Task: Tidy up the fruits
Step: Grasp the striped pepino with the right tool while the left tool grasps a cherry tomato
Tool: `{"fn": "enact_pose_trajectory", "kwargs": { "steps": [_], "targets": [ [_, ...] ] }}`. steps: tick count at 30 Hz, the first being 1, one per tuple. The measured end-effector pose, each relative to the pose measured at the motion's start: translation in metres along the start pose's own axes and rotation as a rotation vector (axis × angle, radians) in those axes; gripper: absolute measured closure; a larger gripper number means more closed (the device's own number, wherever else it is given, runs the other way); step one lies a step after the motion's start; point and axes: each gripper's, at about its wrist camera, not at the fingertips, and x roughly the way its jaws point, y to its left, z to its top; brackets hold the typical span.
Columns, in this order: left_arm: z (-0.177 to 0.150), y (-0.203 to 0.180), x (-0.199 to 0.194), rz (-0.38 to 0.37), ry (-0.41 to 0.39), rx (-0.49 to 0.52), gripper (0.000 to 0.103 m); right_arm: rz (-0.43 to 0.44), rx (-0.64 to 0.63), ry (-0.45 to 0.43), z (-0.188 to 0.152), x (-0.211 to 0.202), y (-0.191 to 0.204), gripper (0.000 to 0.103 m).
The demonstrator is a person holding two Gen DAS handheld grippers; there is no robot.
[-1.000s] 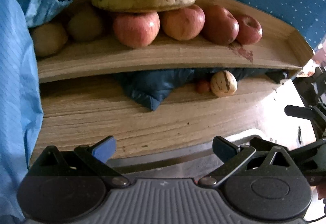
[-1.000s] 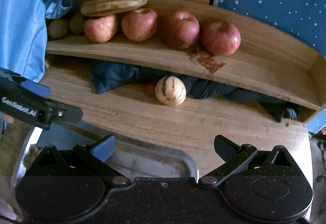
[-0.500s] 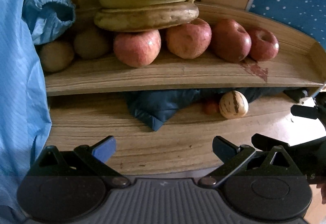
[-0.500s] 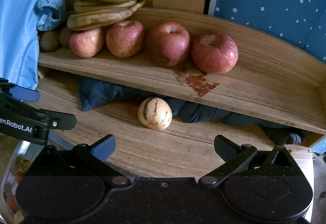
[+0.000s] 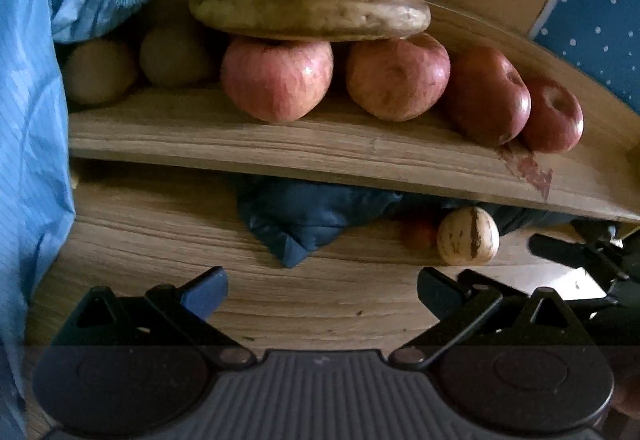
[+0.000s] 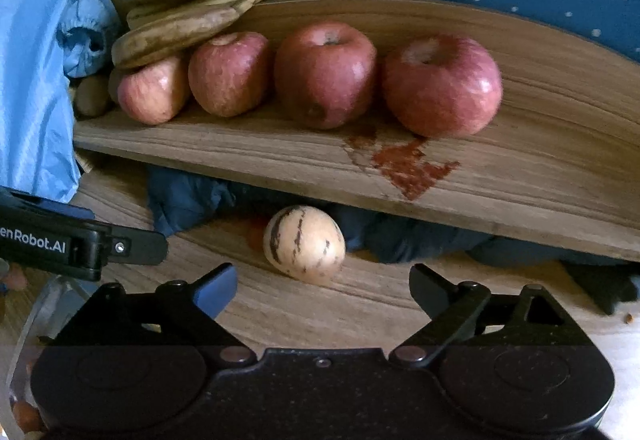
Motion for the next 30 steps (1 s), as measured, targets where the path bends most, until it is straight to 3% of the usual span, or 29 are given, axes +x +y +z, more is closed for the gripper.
{"fn": "enact_pose_trajectory", "kwargs": {
  "steps": [11, 19, 27, 30],
  "targets": [
    [0.005, -0.017, 0.02, -0.036, 0.031, -0.049, 0.001, 0.049, -0.058, -0.012, 0.006, 0.018, -0.001, 0.025],
    [0.005, -0.03, 0.024, -0.023, 0.034, -0.037, 0.001, 0.021, -0.132, -0.053, 0.003, 0.022, 0.006, 0.036],
    [0.004, -0.031, 0.019, -0.019, 0.029, -0.02, 0.001, 0.077, -0.158, -0.052, 0.002, 0.029, 0.006, 0.051],
    [0.006, -0.031, 0.021, -0.027, 0.038, -0.029, 0.001, 0.083, -0.172, -0.051, -0.002, 0.025, 0.004, 0.051]
  ]
}}
